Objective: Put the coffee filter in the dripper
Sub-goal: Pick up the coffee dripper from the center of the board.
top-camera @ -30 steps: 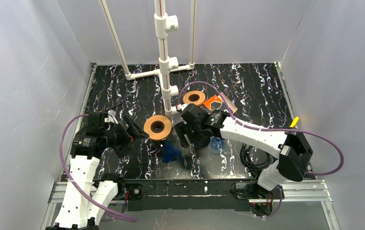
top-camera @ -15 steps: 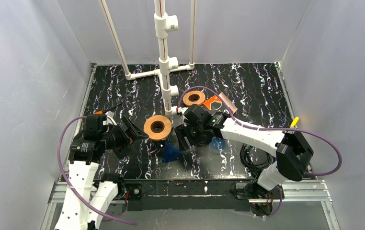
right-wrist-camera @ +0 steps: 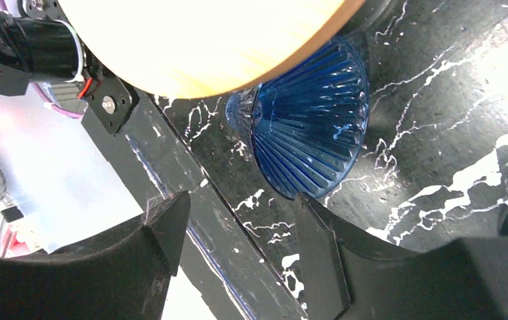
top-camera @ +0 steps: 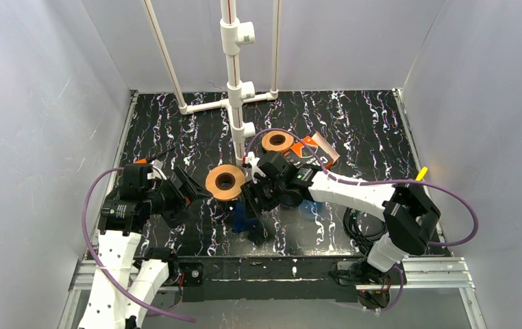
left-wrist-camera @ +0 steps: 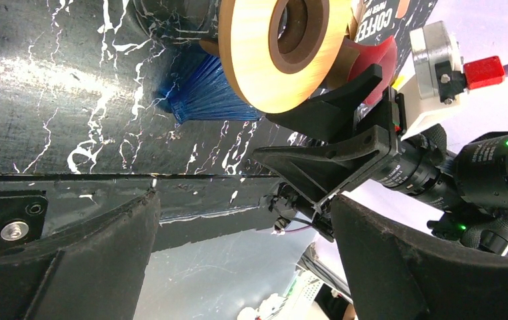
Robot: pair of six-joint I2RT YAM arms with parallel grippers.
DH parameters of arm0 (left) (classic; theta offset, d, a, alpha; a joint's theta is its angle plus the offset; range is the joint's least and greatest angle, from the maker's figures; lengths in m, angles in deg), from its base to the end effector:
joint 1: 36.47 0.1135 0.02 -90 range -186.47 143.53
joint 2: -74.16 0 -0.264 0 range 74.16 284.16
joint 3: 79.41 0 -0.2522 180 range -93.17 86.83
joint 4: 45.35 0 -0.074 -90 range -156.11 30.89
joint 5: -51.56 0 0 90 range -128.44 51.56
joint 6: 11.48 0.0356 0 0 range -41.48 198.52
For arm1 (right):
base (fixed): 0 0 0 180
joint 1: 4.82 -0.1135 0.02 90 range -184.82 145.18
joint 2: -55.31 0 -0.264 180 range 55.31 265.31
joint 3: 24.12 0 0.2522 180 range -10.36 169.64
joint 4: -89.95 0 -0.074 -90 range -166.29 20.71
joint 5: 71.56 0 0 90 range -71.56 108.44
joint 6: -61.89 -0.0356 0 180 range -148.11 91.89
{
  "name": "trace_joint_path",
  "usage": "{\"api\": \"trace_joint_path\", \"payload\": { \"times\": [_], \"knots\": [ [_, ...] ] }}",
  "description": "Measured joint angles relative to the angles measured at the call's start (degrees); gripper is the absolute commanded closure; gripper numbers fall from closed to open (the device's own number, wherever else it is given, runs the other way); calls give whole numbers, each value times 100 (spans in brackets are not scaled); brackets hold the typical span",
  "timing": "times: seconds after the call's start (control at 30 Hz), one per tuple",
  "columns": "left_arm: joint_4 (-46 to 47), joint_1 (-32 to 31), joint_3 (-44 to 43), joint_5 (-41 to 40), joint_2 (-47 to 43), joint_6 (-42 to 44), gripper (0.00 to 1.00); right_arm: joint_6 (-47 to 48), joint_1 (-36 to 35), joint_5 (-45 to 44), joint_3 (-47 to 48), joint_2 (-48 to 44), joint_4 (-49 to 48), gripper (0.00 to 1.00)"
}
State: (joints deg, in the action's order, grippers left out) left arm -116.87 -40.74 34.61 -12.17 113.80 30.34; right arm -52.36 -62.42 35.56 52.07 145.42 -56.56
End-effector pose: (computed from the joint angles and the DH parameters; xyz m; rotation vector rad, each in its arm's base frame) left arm 0.1159 -0.0245 0.3187 -0.7012 2.3737 -0.9647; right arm 0.1725 0.2913 0.2373 -0.8931 2.4495 0.9606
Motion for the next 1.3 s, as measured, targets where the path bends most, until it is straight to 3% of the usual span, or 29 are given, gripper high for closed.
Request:
{"api": "trace_joint_path", "payload": {
  "times": [0.27, 0.9, 1.3],
  "knots": [
    [-59, 0, 0, 7, -42, -66, 2, -87, 0, 275, 0, 398, -402, 42],
    [-66, 0, 0, 13, -260, -133, 2, -61, 0, 546, -26, 643, -549, 99],
    [-352, 0, 0, 39, -396, -66, 2, 219, -70, 181, -94, -164, 623, 99]
  ]
}}
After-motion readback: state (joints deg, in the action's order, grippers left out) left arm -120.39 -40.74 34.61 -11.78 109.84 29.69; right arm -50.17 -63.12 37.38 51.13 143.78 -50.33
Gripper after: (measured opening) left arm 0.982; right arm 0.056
